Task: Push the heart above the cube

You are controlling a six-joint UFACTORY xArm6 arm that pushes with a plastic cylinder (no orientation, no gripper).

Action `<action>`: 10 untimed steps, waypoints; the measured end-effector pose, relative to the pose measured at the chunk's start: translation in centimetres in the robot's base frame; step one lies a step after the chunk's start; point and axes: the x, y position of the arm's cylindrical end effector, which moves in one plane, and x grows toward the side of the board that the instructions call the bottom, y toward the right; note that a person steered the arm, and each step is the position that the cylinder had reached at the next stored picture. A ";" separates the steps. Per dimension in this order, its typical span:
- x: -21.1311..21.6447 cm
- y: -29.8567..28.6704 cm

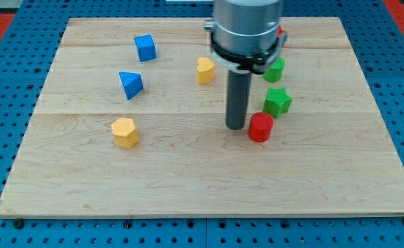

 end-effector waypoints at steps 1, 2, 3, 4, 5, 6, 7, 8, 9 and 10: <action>2.3 2.3; 3.0 1.4; -2.0 -2.8; -7.6 -3.5; -12.1 -6.1; -15.7 -7.5; -19.7 -8.6; -21.3 -9.8; -21.9 -10.1; -24.0 -12.5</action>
